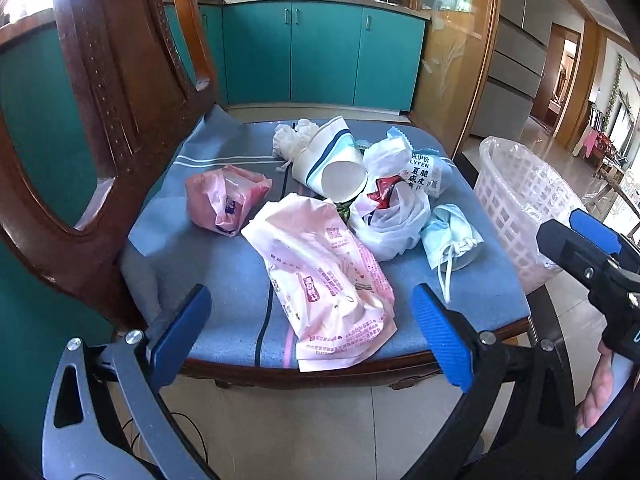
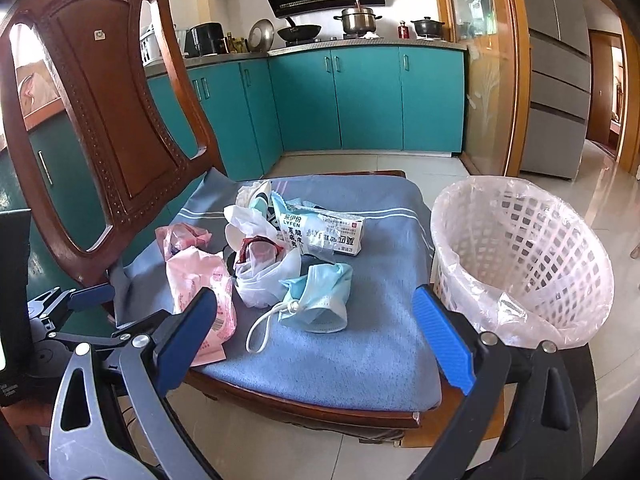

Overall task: Collect trash
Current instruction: 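Grasp the pink printed bag with the left gripper while the right grasps the blue mask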

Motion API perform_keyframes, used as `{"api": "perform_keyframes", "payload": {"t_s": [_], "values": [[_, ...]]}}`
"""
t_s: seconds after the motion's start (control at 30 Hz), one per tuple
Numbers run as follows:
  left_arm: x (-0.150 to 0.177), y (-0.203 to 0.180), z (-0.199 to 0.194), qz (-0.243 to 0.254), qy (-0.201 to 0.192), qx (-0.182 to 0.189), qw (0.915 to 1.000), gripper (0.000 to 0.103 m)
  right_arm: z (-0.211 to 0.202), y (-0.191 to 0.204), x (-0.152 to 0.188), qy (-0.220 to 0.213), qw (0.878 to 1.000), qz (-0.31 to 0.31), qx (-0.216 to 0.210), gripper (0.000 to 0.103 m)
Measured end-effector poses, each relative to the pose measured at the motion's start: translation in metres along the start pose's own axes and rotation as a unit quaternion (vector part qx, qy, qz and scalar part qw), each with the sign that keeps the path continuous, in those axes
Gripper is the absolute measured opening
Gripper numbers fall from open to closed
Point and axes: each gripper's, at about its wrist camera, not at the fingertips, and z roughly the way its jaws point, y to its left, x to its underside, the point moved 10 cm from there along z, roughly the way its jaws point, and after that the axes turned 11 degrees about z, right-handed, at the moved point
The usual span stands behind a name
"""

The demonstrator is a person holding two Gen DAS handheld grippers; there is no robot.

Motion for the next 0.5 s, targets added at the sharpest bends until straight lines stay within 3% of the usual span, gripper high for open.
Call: {"api": "perform_keyframes", "payload": {"t_s": [0.37, 0.4, 0.5], "values": [[0.004, 0.003, 0.028, -0.011, 0.028, -0.014, 0.9994, 0.099, 0.027, -0.002, 0.011, 0.034, 0.999, -0.005, 0.015, 0.096], [0.005, 0.003, 0.032, -0.015, 0.032, -0.012, 0.9993, 0.098, 0.031, -0.003, 0.012, 0.038, 0.999, -0.003, 0.017, 0.096], [0.008, 0.004, 0.046, -0.027, 0.049, 0.002, 0.9984, 0.077, 0.047, -0.004, 0.014, 0.05, 0.998, -0.003, 0.025, 0.096]]}}
